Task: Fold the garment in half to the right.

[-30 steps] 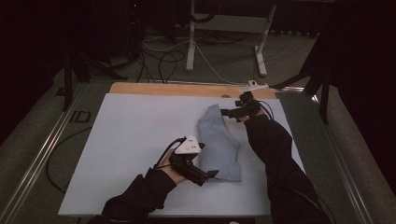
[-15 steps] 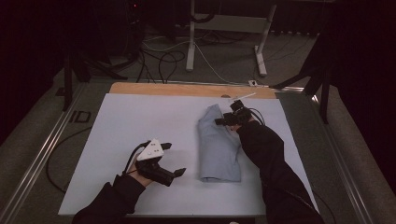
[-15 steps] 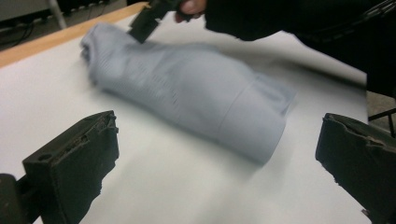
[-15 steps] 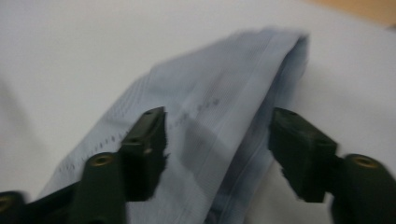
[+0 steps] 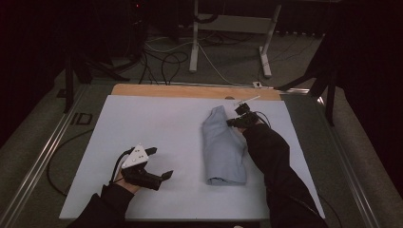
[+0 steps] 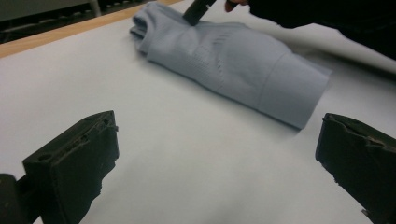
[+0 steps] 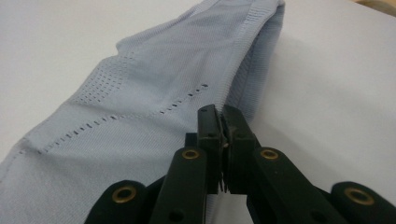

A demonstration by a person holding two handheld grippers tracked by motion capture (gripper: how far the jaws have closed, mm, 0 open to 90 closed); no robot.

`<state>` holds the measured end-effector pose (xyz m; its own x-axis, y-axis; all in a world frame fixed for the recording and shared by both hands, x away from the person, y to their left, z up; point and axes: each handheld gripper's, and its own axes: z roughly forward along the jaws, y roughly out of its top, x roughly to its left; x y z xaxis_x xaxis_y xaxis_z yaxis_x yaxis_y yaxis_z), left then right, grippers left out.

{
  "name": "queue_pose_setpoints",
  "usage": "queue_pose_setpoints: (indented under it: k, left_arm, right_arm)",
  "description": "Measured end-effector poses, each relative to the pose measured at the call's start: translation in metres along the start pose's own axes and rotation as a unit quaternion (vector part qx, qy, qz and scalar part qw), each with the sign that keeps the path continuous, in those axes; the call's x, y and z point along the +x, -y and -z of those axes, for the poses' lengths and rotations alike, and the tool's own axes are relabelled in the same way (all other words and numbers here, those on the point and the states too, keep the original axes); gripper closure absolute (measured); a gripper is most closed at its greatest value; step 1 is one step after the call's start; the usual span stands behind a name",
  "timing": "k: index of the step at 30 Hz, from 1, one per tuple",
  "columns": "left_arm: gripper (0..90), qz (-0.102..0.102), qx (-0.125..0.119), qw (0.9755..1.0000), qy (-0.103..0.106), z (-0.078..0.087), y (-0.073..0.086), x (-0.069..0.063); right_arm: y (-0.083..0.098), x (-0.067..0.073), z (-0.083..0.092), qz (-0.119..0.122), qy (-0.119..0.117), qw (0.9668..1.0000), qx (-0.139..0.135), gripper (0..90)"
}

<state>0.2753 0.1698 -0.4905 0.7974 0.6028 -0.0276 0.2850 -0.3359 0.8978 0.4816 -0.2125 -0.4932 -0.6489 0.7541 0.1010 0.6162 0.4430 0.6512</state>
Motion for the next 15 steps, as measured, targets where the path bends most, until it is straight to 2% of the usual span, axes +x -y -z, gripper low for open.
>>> queue_pose_setpoints:
  k: [10,12,15]
  left_arm:
    - [0.6,-0.002,0.000,1.0000,-0.006,0.004,0.006,0.002]
    - [0.6,-0.001,-0.002,1.0000,-0.007,0.005,0.007,0.003]
    - [0.6,0.000,-0.004,0.9999,-0.010,0.008,0.008,0.006]
  right_arm:
    - [0.013,-0.002,-0.016,-0.008,-0.001,0.9997,0.023,87.0]
    - [0.016,-0.002,-0.018,-0.013,0.000,0.9997,0.020,86.7]
    - [0.015,0.000,-0.017,-0.004,0.008,0.9997,0.021,85.3]
